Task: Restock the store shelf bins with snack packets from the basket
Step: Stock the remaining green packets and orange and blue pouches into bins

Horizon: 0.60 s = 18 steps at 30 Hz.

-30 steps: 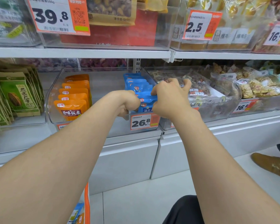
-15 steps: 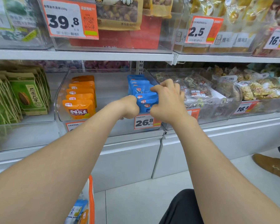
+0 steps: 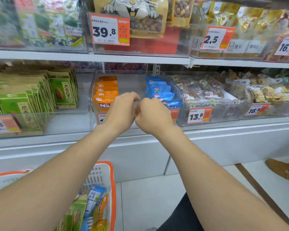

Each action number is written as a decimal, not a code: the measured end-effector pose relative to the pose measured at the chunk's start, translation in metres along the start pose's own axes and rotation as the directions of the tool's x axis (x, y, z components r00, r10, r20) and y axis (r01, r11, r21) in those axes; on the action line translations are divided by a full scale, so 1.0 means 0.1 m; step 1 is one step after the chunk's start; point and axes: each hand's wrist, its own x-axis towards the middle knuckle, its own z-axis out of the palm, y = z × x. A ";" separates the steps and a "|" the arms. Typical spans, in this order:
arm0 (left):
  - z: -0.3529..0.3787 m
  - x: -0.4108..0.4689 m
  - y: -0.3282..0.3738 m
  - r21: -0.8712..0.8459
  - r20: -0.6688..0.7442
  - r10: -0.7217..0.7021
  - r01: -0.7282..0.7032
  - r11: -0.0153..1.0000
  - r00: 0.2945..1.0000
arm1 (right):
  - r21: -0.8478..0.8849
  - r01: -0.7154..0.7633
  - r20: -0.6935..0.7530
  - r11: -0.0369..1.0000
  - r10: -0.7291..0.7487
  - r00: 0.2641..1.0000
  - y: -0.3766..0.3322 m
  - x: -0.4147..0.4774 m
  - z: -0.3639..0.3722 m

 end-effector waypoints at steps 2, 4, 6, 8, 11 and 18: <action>-0.15 -0.24 -0.09 -0.010 -0.064 0.088 -0.089 0.996 0.994 | -0.030 0.107 0.129 0.994 -0.102 0.986 -0.20 -0.15 0.11; -0.28 -0.53 -0.22 0.044 -0.067 0.149 -0.146 0.988 0.987 | -0.057 0.183 0.259 0.981 -0.163 0.952 -0.35 -0.30 0.25; -0.37 -0.86 -0.36 0.103 -0.021 0.155 -0.152 0.983 0.988 | -0.085 0.255 0.392 0.963 -0.203 0.897 -0.47 -0.47 0.46; -0.41 -1.18 -0.52 0.130 0.124 0.092 -0.108 0.986 0.988 | -0.086 0.360 0.529 0.929 -0.264 0.807 -0.59 -0.67 0.74; -0.37 -1.61 -0.83 0.169 0.416 -0.128 0.062 0.984 0.901 | -0.076 0.572 0.672 0.817 -0.382 0.635 -0.73 -0.99 1.17; -0.01 -2.33 -1.10 0.332 0.763 -0.333 0.107 0.937 0.554 | -0.038 0.753 0.812 0.657 -0.419 0.406 -0.88 -1.38 1.65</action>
